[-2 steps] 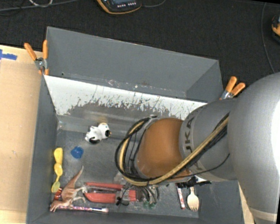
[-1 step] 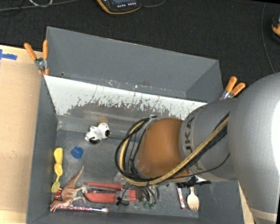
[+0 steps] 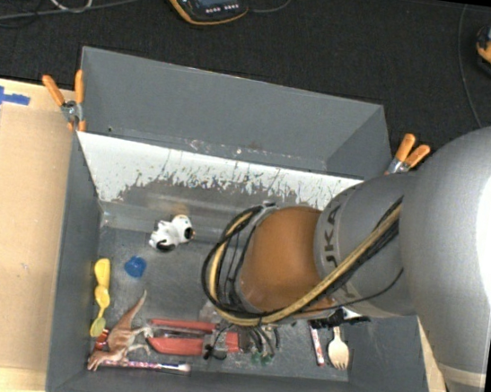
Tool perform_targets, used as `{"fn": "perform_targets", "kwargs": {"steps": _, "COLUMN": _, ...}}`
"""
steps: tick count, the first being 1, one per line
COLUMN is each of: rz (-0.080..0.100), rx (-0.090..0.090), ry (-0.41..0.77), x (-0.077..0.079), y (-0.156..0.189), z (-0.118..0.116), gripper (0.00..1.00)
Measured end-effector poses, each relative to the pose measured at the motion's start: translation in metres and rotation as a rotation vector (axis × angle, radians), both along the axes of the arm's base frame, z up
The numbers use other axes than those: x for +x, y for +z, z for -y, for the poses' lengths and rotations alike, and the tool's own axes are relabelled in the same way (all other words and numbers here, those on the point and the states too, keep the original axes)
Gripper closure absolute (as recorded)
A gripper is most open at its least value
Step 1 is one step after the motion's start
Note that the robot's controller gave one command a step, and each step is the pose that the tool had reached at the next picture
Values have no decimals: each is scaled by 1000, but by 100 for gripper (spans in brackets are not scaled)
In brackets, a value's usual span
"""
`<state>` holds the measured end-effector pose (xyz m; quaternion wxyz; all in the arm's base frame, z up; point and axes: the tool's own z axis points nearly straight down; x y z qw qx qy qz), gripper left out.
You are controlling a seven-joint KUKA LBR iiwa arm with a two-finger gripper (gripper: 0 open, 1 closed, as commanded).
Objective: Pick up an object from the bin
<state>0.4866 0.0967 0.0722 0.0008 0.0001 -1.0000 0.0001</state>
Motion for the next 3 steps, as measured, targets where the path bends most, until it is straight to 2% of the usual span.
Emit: {"fn": "perform_targets", "kwargs": {"steps": 3, "rz": 0, "rx": 0, "ry": 3, "x": 0, "y": 0, "z": 0, "gripper": 100}}
